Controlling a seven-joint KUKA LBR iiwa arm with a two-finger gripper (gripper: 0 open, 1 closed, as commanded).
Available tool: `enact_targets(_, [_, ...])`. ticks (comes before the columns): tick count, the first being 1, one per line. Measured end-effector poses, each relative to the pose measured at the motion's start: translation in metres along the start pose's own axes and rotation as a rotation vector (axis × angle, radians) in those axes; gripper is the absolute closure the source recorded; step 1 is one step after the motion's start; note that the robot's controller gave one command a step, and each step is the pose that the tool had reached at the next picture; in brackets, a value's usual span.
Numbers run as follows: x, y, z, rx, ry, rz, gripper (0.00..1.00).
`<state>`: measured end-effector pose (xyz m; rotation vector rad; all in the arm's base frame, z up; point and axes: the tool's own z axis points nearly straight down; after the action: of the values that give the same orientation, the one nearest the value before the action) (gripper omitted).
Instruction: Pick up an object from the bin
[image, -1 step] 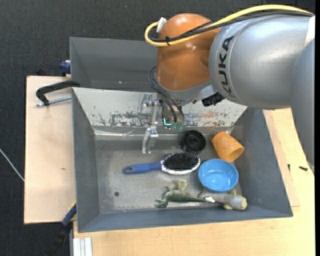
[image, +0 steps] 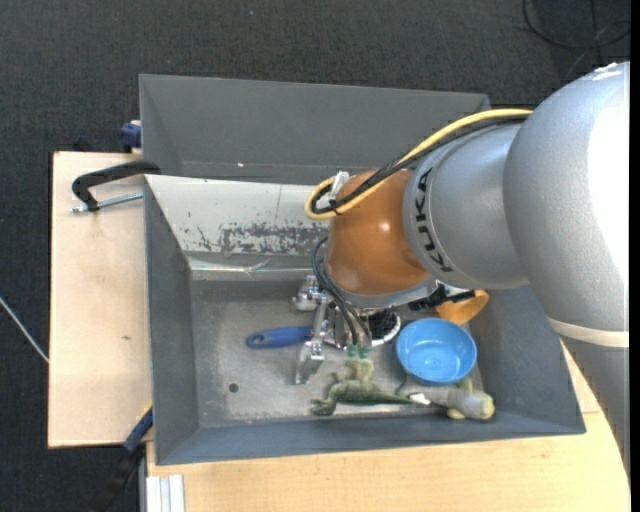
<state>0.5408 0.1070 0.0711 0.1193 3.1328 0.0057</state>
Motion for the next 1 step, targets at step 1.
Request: enact_targets(1, [-0.0023,0.0011,-0.0031,-0.002,-0.007,-0.001,1.0])
